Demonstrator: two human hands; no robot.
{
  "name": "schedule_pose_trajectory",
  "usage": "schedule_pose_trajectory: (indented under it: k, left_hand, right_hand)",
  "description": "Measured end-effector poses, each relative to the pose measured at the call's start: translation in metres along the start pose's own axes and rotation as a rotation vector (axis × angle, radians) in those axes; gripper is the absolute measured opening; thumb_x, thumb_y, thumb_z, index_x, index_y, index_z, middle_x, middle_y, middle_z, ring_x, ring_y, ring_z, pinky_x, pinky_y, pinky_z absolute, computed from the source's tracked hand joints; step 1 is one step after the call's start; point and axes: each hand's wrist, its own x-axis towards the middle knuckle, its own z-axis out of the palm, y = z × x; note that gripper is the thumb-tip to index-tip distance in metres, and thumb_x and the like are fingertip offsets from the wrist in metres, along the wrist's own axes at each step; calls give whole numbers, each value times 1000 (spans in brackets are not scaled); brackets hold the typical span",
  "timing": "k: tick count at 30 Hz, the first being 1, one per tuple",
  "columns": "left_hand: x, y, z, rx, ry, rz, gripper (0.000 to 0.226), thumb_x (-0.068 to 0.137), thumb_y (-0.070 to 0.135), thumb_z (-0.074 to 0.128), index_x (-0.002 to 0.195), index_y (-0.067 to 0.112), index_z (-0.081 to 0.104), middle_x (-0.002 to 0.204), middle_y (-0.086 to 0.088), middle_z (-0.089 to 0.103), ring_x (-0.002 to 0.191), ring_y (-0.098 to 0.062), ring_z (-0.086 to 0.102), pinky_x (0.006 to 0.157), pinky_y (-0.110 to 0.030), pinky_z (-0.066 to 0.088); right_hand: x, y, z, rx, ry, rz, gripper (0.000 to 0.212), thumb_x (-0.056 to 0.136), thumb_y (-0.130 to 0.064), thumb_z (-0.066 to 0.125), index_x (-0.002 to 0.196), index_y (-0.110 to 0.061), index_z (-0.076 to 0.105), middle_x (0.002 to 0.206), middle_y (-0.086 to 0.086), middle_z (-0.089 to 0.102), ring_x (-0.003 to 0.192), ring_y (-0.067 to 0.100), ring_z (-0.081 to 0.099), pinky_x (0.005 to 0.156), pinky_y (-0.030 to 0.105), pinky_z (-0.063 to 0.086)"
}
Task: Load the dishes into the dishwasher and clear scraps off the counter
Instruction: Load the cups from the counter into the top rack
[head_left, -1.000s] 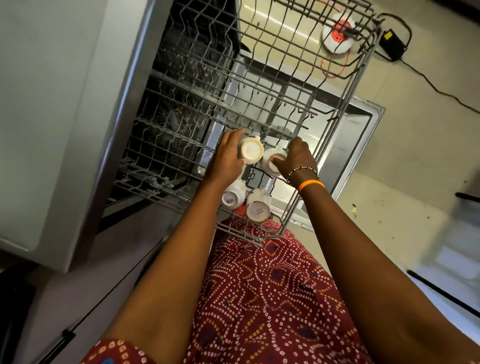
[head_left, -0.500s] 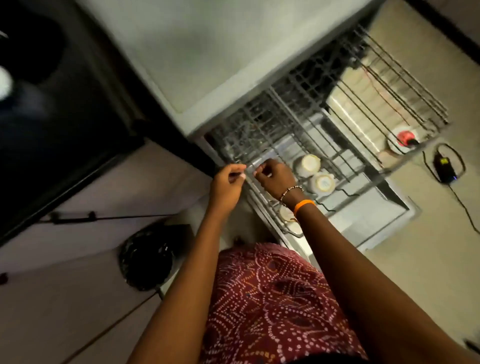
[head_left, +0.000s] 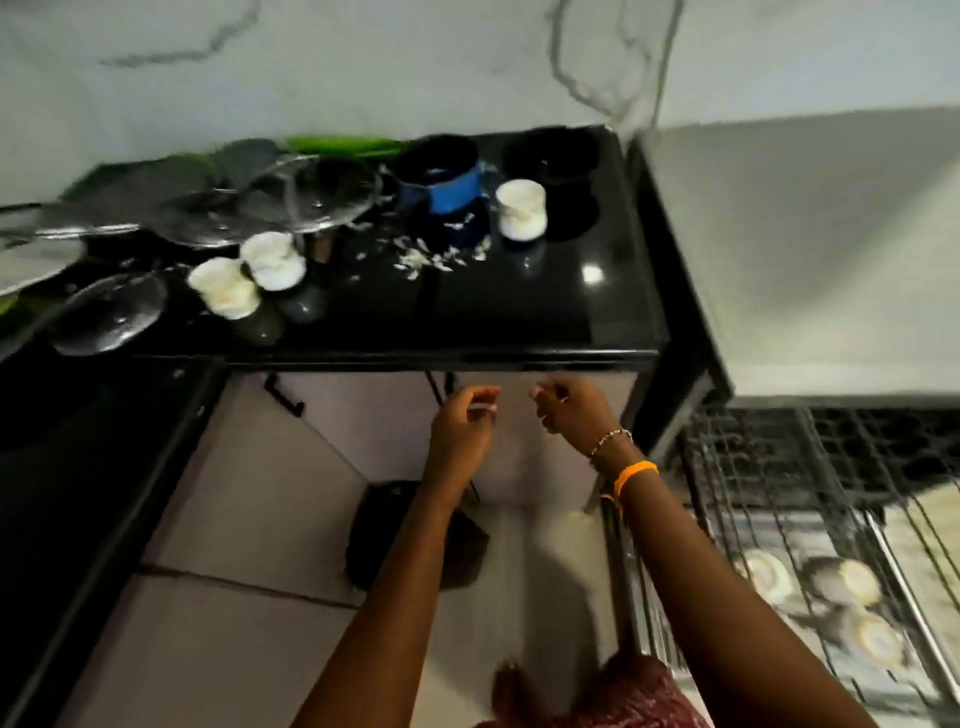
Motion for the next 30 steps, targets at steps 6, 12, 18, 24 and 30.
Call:
schedule_pose_trajectory:
  k: [6,12,18,24,30]
  left_hand:
    - [22,-4,-67,-77,113,-6,22,92,10,52,112,15,61,112,1,61,99,-7,55,66,-4,42]
    - [59,-15,-106,-119,289,-37,27,90,9,54,116,14,58,115,-2,61,96,-4,51,65,-3,39]
    - [119,-38,-159,-226,534,-190,39,90,6,55,128,8,48,119,-8,54,95,-8,49,72,-13,39]
    - [182,-75,-215,-190,742,-320,53,77,10,68,125,6,48,122,-13,53,110,-25,56,92,-36,49]
    - [214,-84,-244,-97,859,-398,76,69,15,79,133,6,40,134,-14,39,124,-26,43,106,-40,37]
  right_hand:
    - [31,-65,36,95,-19,-132,19,92,-10,48,76,-16,57,63,0,55,56,13,51,60,26,46]
    - [78,-102,84,130,-97,-132,23,93,-7,46,74,-16,56,63,2,55,54,13,50,53,20,43]
    - [147,-144,159,66,-238,-219,9,91,-9,52,86,-9,60,65,2,57,57,13,53,58,23,47]
    - [213,-177,223,-24,-260,-306,43,81,-8,67,120,0,51,123,17,51,111,28,53,87,25,43]
    - [250,-184,262,75,-230,-336,72,67,-5,78,128,3,41,135,20,42,122,29,46,95,25,39]
